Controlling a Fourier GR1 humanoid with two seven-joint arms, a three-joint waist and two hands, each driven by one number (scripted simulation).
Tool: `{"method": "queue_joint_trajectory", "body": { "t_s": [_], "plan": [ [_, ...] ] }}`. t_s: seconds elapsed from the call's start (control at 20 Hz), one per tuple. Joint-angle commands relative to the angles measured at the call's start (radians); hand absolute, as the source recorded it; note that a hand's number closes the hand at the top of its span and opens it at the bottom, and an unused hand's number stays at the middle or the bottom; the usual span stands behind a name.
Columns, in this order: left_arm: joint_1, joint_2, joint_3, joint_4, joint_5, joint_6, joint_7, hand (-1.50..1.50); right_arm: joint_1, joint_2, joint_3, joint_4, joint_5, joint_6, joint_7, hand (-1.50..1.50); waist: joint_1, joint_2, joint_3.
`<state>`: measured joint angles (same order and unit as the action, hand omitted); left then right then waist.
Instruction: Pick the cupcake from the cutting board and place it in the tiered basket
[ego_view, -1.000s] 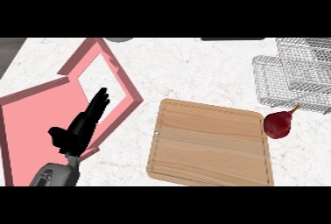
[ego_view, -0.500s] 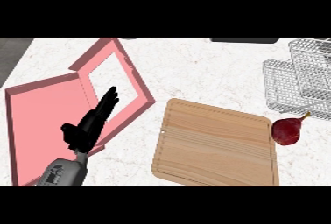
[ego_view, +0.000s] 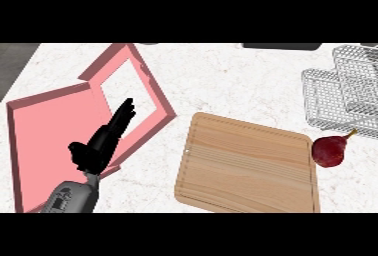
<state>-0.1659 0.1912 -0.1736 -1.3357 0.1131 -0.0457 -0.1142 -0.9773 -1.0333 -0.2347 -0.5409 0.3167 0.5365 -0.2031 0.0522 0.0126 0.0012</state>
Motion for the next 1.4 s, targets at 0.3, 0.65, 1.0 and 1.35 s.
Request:
{"method": "queue_joint_trajectory", "body": {
  "t_s": [0.3,0.65,1.0,1.35],
  "plan": [
    [0.021,-0.003,0.032,-0.009,-0.011,0.006,0.003,0.00,-0.089,0.154,0.067,0.116,0.094,-0.064,-0.063,1.50,-0.022,-0.002,0.000],
    [0.052,-0.027,0.021,0.027,-0.035,0.001,-0.042,0.00,-0.187,0.245,0.015,0.193,0.047,-0.038,0.046,1.50,-0.028,-0.005,-0.001],
    [0.039,-0.032,0.021,0.005,-0.038,0.005,0.007,0.00,-0.232,0.245,-0.078,0.343,-0.052,0.099,0.313,-1.50,-0.034,-0.008,-0.001],
    [-0.062,-0.018,0.075,0.049,-0.012,-0.023,0.035,0.00,-0.233,0.211,-0.177,0.338,-0.149,0.044,0.361,-1.50,-0.039,-0.003,-0.001]
  ]
}}
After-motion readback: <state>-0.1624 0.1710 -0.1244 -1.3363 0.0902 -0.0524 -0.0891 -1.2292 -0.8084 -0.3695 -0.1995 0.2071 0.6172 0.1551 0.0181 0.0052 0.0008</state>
